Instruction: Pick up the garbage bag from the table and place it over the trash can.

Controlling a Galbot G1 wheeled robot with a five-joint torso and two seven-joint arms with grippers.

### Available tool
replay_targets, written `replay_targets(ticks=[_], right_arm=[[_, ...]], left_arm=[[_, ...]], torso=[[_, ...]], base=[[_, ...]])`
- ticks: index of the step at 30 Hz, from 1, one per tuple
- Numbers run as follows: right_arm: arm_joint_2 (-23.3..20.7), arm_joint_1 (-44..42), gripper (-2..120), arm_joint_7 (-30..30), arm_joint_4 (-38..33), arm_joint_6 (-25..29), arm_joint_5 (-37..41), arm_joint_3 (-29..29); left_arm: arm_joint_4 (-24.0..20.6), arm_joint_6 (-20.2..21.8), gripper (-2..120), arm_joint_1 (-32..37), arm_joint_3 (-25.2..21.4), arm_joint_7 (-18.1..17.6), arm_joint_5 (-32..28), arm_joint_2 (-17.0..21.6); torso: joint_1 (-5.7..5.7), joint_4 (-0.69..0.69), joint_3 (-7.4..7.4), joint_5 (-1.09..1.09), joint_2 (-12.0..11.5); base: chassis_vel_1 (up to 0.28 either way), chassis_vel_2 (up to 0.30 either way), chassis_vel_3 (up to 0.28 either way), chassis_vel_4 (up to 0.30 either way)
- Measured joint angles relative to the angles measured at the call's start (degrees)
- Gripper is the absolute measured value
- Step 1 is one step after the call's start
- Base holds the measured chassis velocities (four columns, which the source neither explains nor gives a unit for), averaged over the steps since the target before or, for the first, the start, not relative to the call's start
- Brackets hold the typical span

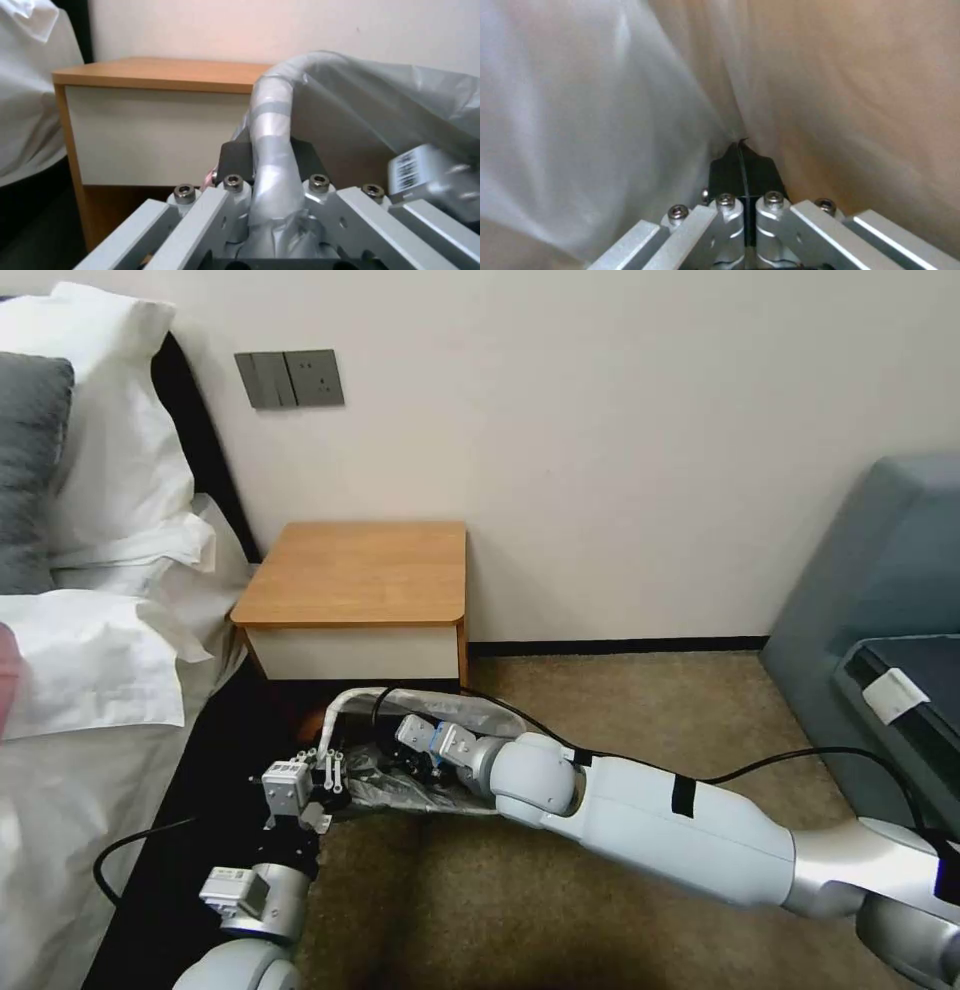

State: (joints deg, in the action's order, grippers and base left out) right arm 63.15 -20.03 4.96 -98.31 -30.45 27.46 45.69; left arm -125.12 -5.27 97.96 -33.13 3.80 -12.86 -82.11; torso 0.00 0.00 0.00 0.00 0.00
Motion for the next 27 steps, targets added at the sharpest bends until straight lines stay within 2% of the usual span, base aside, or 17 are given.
replay_targets(ticks=[2,5,6,8,9,10,12,14,17,18,20,22,23,24,26,27], right_arm=[[-0.33,0.0,0,0.61,-0.85,0.01,0.57,-0.1],[-2.81,-0.71,0,5.45,-7.18,0.41,6.04,-1.24],[-2.81,-0.71,0,5.45,-7.18,0.41,6.04,-1.24],[-4.6,-1.6,0,10.59,-12.51,-0.4,13.43,-2.53],[-4.6,-1.6,0,10.59,-12.51,-0.4,13.43,-2.53],[-5.19,-2.11,0,12.5,-14.32,-0.96,16.91,-3.13],[-6.83,-4.21,0,17.98,-19.15,-2.59,27.69,-5.47],[-7.23,-5.12,0,19.55,-20.55,-2.89,30.45,-6.48],[-9.86,-10.36,0,23.82,-28.47,-3.18,39.48,-13.52],[-9.86,-10.36,0,23.82,-28.47,-3.18,39.48,-13.52],[-13.71,-15.62,0,23.38,-35.32,-1.57,39.89,-20.16],[-17.58,-21.54,7,22.69,-39.55,1.72,34.26,-23.45],[-17.58,-21.54,7,22.69,-39.55,1.72,34.26,-23.45],[-19.91,-26.18,12,22.07,-41.26,3.57,28.35,-24.91],[-21.72,-34.69,21,20.3,-42.6,5.87,18.04,-28.01],[-21.72,-34.69,21,20.3,-42.6,5.87,18.04,-28.01]], left_arm=[[0.15,0.09,7,-0.05,-0.06,-0.07,-0.35,-0.01],[1.18,1.17,7,-0.51,-0.13,-1.06,-3.44,-0.18],[1.18,1.17,7,-0.51,-0.13,-1.06,-3.44,-0.18],[2.06,1.48,7,-0.8,-0.21,-1.48,-5.1,-0.37],[2.06,1.48,7,-0.8,-0.21,-1.48,-5.1,-0.37],[2.25,1.76,7,-0.9,-0.19,-1.69,-5.93,-0.44],[2.39,2.93,7,-1.12,0.12,-2.61,-8.78,-0.61],[2.4,3.4,7,-1.2,0.19,-2.93,-9.44,-0.62],[2.95,5.14,7,-1.44,0.63,-4.3,-11.52,-0.42],[2.95,5.14,7,-1.44,0.63,-4.3,-11.52,-0.42],[3.69,6.37,7,-1.46,1.47,-4.91,-11.87,0.26],[4.48,6.81,7,-1.39,2.85,-5.11,-11.21,1.08],[4.48,6.81,7,-1.39,2.85,-5.11,-11.21,1.08],[4.78,7.2,7,-1.18,3.81,-5.51,-10.95,1.45],[4.81,8.14,7,0.05,5.29,-6.67,-10.66,1.09],[4.81,8.14,7,0.05,5.29,-6.67,-10.66,1.09]], torso=[[0.0,0.0,0.0,0.0,0.0],[0.0,0.0,0.0,0.0,0.0],[0.0,0.0,0.0,0.0,0.0],[0.0,0.0,0.0,-0.01,0.0],[0.0,0.0,0.0,-0.01,0.0],[0.0,0.0,0.0,0.0,0.0],[0.0,0.0,0.0,0.0,0.0],[0.0,0.0,0.0,0.01,0.0],[0.0,0.01,0.0,0.0,0.0],[0.0,0.01,0.0,0.0,0.0],[0.0,0.01,0.0,0.01,0.0],[0.0,0.0,-0.01,0.01,0.01],[0.0,0.0,-0.01,0.01,0.01],[0.0,-0.02,-0.01,0.01,0.01],[0.0,-0.04,-0.01,0.01,0.01],[0.0,-0.04,-0.01,0.01,0.01]], base=[[0.0,0.0,0.0,0.0],[0.0,0.0,0.0,0.0],[0.0,0.0,0.0,0.0],[0.0,0.0,0.0,0.0],[0.0,0.0,0.0,0.0],[0.0,0.0,0.0,0.0],[0.0,0.0,0.0,0.0],[0.0,0.0,0.0,0.0],[0.0,0.0,0.0,0.0],[0.0,0.0,0.0,0.0],[0.0,0.0,0.0,0.0],[0.0,0.0,0.0,0.0],[0.0,0.0,0.0,0.0],[0.0,0.0,0.0,0.0],[0.0,0.0,0.0,0.0],[0.0,0.0,0.0,0.0]])
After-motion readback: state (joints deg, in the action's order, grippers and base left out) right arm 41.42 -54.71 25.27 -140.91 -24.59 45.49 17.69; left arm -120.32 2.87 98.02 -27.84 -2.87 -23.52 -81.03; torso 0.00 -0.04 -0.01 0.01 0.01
